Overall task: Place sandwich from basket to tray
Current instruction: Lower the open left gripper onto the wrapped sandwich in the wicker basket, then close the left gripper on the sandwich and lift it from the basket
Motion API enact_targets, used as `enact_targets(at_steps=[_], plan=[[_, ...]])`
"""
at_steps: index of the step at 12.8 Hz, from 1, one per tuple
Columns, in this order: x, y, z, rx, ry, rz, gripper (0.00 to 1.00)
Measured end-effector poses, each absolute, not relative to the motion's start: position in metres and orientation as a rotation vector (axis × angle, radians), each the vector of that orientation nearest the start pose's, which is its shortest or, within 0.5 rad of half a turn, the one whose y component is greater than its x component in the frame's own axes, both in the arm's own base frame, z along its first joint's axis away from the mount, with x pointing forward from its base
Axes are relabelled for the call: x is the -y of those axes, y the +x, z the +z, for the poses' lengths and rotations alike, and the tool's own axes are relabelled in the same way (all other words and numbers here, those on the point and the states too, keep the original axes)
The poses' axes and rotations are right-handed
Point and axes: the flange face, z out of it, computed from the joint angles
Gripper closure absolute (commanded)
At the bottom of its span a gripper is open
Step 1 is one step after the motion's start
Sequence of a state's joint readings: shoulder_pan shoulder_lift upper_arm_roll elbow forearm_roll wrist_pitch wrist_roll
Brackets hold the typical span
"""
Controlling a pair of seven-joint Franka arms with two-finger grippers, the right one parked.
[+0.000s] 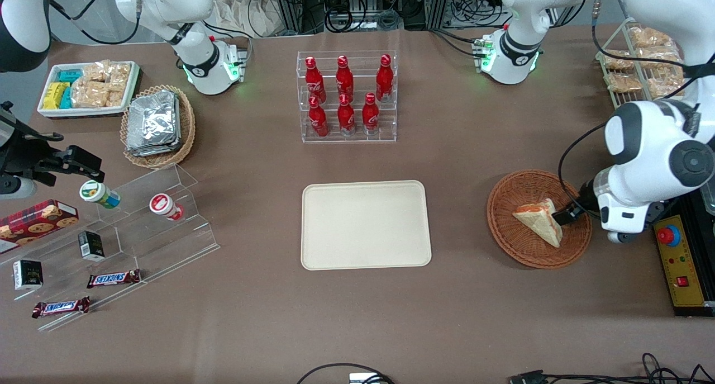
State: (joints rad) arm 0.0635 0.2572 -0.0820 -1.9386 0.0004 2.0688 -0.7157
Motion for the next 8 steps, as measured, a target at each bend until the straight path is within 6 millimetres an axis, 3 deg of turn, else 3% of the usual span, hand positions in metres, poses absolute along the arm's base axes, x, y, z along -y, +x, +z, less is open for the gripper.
enact_targets(at_steps=[3, 8], plan=[[0.009, 0.592, 0.305, 1.132, -2.881, 0.249, 0.00], [0.009, 0.597, 0.258, 1.218, -2.859, 0.269, 0.00]])
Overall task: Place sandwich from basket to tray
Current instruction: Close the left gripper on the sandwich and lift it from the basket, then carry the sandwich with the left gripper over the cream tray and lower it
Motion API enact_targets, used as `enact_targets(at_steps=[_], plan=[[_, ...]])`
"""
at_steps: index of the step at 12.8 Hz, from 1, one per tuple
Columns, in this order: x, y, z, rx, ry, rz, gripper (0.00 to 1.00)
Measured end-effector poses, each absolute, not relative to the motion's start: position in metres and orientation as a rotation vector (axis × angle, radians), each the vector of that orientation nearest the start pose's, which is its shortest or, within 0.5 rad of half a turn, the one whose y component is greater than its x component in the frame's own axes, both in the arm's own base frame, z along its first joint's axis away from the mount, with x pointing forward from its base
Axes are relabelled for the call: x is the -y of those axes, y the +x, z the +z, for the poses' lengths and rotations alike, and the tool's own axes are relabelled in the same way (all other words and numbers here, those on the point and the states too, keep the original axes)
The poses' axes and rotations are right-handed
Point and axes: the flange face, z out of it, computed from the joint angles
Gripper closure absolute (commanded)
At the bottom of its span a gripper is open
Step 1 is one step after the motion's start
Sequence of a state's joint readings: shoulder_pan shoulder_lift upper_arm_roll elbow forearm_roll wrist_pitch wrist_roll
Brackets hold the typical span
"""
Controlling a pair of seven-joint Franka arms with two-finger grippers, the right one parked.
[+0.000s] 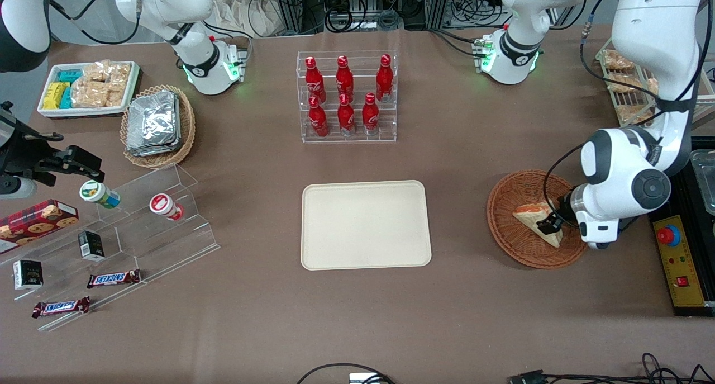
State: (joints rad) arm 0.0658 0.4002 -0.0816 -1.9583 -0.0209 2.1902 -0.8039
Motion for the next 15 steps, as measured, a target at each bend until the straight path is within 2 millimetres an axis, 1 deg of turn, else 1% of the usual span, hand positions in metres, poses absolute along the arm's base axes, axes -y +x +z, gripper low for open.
enact_targets(at_steps=[1, 2, 3, 4, 5, 7, 8, 9, 10, 13, 14, 15], plan=[[0.009, 0.598, 0.249, 1.229, -2.860, 0.274, 0.11], [0.009, 0.598, 0.239, 1.236, -2.859, 0.282, 0.38], [0.009, 0.598, 0.231, 1.241, -2.857, 0.289, 0.78], [0.009, 0.598, 0.228, 1.241, -2.857, 0.292, 0.95], [0.010, 0.598, 0.228, 1.237, -2.860, 0.291, 1.00], [0.015, 0.603, 0.235, 1.207, -2.882, 0.274, 1.00], [0.017, 0.607, 0.244, 1.170, -2.906, 0.257, 1.00], [0.019, 0.612, 0.258, 1.104, -2.938, 0.248, 1.00], [0.020, 0.619, 0.278, 1.019, -2.974, 0.247, 1.00], [0.021, 0.638, 0.361, 0.761, -3.053, 0.284, 1.00], [0.026, 0.642, 0.385, 0.682, -3.076, 0.289, 1.00], [0.038, 0.645, 0.404, 0.602, -3.097, 0.289, 1.00]])
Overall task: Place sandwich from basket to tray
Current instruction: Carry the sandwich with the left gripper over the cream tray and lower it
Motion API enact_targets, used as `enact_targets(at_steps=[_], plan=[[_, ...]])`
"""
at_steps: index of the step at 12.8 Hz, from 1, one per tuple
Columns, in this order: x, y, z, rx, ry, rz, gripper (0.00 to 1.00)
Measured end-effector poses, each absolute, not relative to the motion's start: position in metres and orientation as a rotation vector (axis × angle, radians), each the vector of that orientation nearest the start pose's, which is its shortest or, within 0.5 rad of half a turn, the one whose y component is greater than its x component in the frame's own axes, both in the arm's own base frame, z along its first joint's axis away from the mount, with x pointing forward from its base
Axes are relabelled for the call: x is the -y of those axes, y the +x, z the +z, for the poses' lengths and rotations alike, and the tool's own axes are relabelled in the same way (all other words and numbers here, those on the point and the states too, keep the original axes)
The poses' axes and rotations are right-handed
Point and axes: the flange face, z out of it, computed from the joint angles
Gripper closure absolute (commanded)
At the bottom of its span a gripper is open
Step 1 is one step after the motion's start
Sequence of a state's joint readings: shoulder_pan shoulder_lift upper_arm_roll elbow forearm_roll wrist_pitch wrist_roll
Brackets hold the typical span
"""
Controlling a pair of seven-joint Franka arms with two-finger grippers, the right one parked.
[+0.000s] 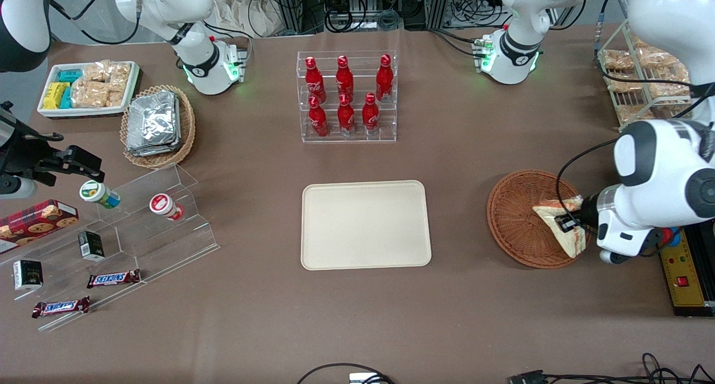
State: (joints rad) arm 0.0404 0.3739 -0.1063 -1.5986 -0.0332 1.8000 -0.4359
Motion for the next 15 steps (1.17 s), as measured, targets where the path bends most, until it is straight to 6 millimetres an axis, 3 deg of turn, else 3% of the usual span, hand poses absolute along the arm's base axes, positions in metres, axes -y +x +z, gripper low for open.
enact_targets(at_steps=[2, 5, 8, 10, 12, 14, 15], plan=[[0.084, 0.645, 0.422, 0.458, -3.123, 0.281, 1.00], [0.193, 0.625, 0.422, 0.196, -3.141, 0.278, 1.00], [0.307, 0.594, 0.387, -0.007, -3.125, 0.308, 1.00], [0.367, 0.580, 0.345, -0.105, -3.134, 0.283, 1.00], [0.396, 0.574, 0.294, -0.153, -3.144, 0.269, 1.00], [0.405, 0.568, 0.250, -0.171, -3.124, 0.317, 1.00], [0.408, 0.566, 0.235, -0.172, -3.120, 0.328, 0.94]])
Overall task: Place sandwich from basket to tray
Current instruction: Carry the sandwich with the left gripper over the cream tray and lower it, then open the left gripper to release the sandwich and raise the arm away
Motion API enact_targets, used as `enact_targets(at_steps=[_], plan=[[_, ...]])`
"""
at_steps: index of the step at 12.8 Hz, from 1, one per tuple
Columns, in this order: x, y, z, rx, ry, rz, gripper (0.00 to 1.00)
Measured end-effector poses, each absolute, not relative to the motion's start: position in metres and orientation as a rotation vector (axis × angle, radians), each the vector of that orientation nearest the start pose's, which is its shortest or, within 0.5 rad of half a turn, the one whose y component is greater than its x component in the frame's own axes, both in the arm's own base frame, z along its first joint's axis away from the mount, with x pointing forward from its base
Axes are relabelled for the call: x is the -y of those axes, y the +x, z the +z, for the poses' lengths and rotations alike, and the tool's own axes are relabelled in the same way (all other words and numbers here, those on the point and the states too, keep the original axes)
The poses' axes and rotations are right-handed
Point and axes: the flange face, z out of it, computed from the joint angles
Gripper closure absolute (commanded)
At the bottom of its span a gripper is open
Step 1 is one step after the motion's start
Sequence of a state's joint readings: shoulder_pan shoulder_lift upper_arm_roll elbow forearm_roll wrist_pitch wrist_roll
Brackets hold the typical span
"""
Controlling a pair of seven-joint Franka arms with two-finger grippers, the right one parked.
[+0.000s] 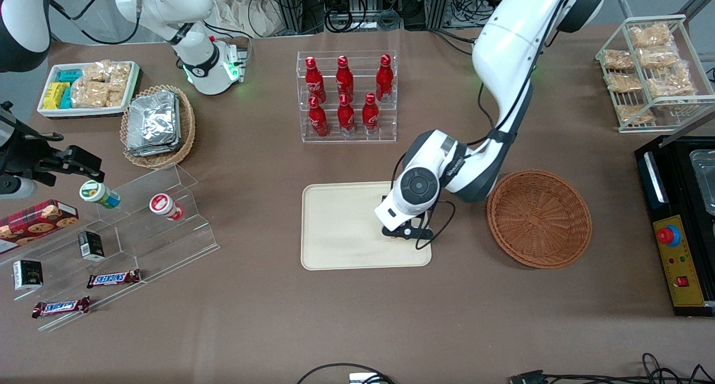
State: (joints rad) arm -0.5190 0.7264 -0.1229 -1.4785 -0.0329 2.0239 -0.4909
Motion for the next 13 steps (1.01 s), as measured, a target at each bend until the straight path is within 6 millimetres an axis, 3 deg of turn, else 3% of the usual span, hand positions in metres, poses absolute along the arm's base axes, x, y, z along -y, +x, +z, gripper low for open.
enact_targets(at_steps=[2, 3, 4, 5, 10, 13], plan=[[0.409, 0.568, 0.225, -0.117, -3.122, 0.321, 0.81], [0.406, 0.571, 0.225, -0.100, -3.122, 0.313, 0.68], [0.403, 0.573, 0.226, -0.092, -3.123, 0.305, 0.31], [0.401, 0.576, 0.226, -0.077, -3.124, 0.296, 0.00], [0.371, 0.604, 0.223, 0.022, -3.154, 0.228, 0.00], [0.375, 0.606, 0.261, 0.009, -3.153, 0.235, 0.00]])
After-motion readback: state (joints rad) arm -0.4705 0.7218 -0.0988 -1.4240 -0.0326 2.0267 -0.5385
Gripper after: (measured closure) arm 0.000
